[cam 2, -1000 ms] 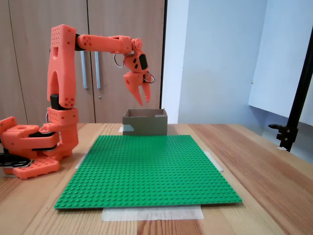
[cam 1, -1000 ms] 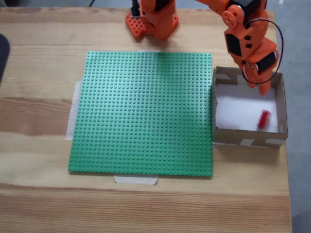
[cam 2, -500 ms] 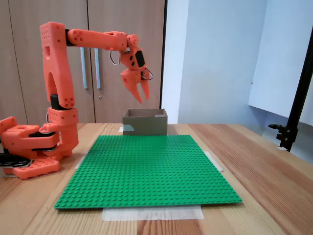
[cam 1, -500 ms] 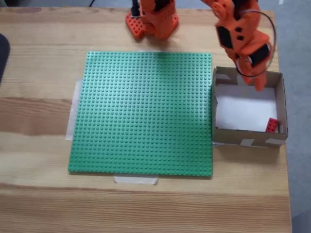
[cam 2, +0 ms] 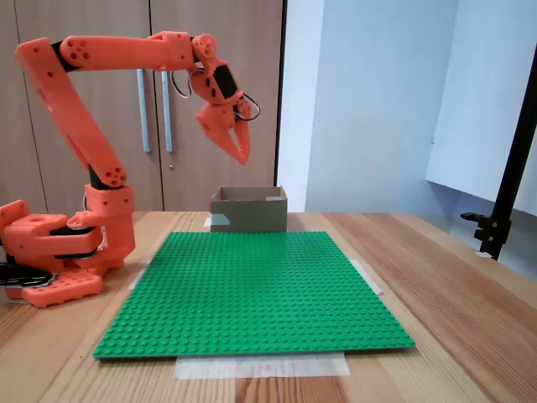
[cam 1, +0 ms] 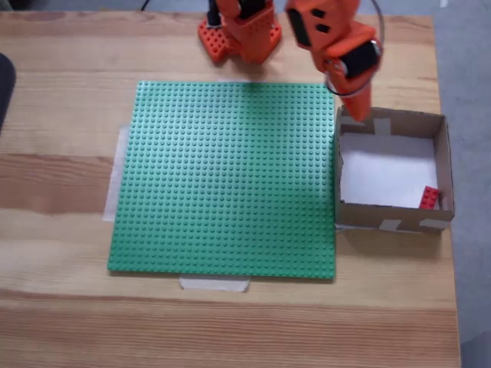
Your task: Pick the red lego block and put it in the box.
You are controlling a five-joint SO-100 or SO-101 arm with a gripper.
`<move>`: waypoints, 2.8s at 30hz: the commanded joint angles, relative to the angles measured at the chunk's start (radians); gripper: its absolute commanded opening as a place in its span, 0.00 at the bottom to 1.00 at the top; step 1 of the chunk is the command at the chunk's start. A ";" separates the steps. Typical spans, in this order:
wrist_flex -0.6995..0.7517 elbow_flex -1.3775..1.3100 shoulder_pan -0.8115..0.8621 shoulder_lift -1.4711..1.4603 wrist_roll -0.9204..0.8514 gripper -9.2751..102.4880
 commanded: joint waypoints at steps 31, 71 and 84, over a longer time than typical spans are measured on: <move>-0.095 0.614 0.571 0.695 -0.156 0.08; -0.423 1.335 0.693 1.022 -0.181 0.08; -0.411 1.381 0.692 1.085 -0.170 0.08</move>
